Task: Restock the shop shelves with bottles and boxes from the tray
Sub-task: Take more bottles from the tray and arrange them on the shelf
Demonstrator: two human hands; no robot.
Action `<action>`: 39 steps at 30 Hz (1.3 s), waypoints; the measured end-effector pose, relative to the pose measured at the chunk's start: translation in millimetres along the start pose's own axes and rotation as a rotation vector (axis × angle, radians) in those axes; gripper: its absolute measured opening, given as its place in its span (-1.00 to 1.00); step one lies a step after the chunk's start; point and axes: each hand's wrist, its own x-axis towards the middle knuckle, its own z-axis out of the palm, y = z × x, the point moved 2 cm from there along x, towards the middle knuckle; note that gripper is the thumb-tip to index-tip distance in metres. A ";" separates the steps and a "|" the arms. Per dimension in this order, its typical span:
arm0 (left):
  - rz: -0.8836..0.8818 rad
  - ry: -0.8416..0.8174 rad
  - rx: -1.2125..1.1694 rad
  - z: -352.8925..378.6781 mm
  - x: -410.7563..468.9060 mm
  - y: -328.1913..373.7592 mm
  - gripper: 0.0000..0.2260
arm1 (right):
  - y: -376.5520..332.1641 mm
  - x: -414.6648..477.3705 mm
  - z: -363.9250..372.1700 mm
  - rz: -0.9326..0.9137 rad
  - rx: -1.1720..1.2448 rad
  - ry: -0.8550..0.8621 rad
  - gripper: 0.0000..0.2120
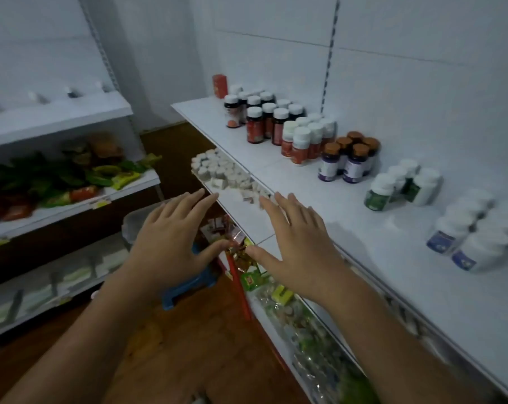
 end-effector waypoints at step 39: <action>-0.647 -0.380 -0.203 261.6 166.1 -492.3 -0.14 | -103.1 579.2 413.8 -0.124 0.247 -0.635 -0.15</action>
